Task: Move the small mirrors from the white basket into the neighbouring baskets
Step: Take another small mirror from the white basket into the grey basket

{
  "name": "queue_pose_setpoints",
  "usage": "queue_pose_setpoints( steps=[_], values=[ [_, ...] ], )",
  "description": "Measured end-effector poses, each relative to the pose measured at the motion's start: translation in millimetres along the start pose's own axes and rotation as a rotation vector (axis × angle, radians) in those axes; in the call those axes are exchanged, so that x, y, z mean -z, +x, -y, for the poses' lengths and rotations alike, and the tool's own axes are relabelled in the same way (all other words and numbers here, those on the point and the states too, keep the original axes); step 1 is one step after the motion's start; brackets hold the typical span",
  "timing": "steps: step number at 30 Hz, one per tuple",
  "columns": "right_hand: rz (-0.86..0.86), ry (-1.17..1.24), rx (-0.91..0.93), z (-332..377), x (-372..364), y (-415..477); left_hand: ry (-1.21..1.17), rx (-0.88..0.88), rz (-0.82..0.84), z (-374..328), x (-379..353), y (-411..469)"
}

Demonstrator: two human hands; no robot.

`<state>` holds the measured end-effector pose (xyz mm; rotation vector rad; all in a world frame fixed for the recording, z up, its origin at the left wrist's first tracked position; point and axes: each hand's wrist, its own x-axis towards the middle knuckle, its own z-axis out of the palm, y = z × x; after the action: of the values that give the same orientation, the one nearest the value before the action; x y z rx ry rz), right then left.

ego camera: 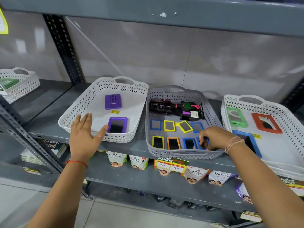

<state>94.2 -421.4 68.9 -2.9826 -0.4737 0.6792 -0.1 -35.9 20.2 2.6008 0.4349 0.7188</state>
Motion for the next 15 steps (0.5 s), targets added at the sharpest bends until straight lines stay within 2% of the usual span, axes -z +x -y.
queue_pose_setpoints(
  steps=[15],
  values=[
    [-0.03,-0.039,0.018,-2.4,-2.5,0.1,0.011,-0.008,0.001,2.1,-0.4,-0.6]
  ],
)
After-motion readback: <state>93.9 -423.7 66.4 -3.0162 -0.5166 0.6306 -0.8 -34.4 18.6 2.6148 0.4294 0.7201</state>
